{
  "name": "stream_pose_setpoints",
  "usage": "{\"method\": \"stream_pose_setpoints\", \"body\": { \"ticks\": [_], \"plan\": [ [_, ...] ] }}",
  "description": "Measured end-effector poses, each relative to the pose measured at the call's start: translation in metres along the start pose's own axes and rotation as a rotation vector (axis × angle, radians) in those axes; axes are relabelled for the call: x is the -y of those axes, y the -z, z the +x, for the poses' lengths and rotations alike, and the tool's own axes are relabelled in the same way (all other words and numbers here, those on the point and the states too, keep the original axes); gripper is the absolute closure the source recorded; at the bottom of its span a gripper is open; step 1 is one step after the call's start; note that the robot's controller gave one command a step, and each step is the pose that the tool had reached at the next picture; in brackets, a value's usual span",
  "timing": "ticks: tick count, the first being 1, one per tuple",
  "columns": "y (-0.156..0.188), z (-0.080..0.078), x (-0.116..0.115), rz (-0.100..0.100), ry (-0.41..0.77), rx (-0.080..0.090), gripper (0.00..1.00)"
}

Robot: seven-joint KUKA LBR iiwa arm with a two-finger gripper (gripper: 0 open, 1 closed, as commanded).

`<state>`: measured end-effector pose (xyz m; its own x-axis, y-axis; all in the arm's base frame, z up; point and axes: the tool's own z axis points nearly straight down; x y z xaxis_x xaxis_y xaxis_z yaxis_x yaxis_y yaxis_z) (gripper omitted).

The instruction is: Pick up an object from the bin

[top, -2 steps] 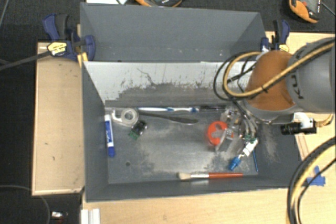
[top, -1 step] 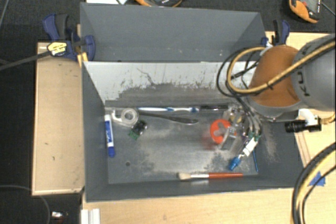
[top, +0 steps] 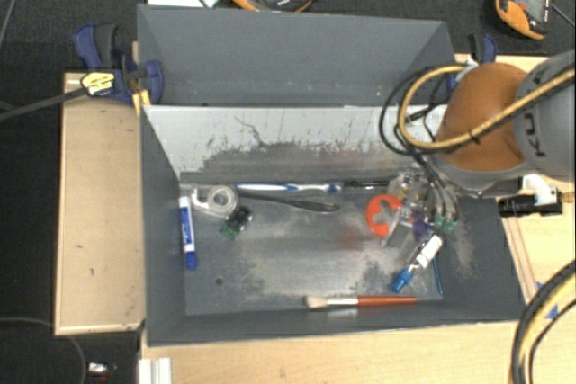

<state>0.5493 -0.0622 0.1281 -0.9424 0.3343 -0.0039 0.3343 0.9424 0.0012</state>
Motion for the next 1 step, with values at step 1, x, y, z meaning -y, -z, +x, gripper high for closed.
{"method": "stream_pose_setpoints", "body": {
  "ticks": [1],
  "plan": [
    [0.0437,0.0005,0.0002,0.001,0.003,-0.004,1.00]
  ]
}}
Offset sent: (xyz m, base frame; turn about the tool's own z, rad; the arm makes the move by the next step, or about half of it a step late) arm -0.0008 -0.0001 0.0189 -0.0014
